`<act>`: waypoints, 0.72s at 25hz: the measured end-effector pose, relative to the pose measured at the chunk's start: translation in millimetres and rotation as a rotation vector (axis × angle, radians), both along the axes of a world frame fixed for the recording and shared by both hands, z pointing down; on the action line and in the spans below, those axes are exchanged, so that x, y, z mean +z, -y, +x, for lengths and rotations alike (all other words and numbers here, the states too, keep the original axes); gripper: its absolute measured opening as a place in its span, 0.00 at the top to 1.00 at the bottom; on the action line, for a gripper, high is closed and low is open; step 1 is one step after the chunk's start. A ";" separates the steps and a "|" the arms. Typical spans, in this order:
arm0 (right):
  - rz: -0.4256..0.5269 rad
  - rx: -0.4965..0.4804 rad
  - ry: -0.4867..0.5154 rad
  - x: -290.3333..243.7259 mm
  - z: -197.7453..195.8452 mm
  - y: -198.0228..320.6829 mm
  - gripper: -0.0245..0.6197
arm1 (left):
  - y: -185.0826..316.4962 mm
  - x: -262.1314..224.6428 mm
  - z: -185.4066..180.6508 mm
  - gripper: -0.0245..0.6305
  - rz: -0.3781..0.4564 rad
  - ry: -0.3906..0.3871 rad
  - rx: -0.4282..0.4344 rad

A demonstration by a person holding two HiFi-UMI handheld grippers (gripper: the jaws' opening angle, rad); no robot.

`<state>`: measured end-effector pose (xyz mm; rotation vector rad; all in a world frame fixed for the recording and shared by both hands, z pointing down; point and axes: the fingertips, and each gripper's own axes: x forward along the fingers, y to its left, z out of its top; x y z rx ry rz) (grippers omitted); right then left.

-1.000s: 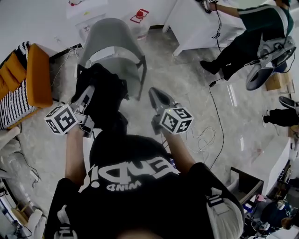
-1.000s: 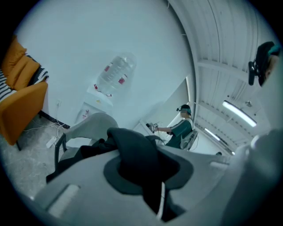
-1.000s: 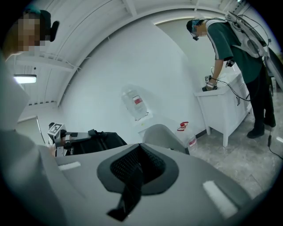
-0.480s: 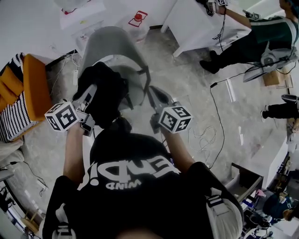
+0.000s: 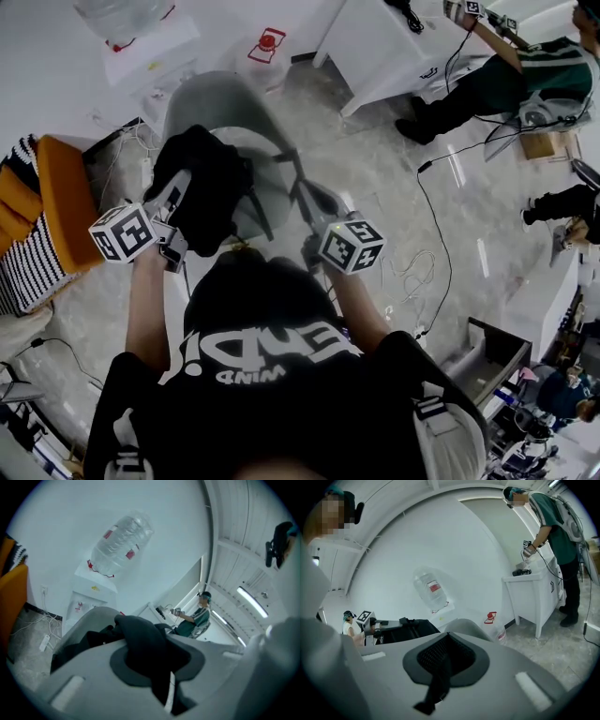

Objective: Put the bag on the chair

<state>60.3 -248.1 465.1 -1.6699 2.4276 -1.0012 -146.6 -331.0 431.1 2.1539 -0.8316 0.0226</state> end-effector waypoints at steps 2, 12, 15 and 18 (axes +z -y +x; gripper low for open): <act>-0.004 -0.003 -0.003 -0.3 -2.2 6.8 0.96 | 13.2 0.6 -1.8 0.86 -0.002 -0.003 -0.004; -0.033 -0.033 -0.004 6.7 2.7 45.1 0.96 | 57.1 16.8 6.0 0.86 -0.026 0.005 -0.023; -0.042 -0.045 -0.001 8.9 4.7 57.7 0.96 | 64.7 31.4 5.7 0.86 -0.053 0.018 -0.035; -0.048 -0.057 -0.001 12.0 5.3 71.7 0.96 | 74.4 50.4 4.3 0.86 -0.092 0.034 -0.049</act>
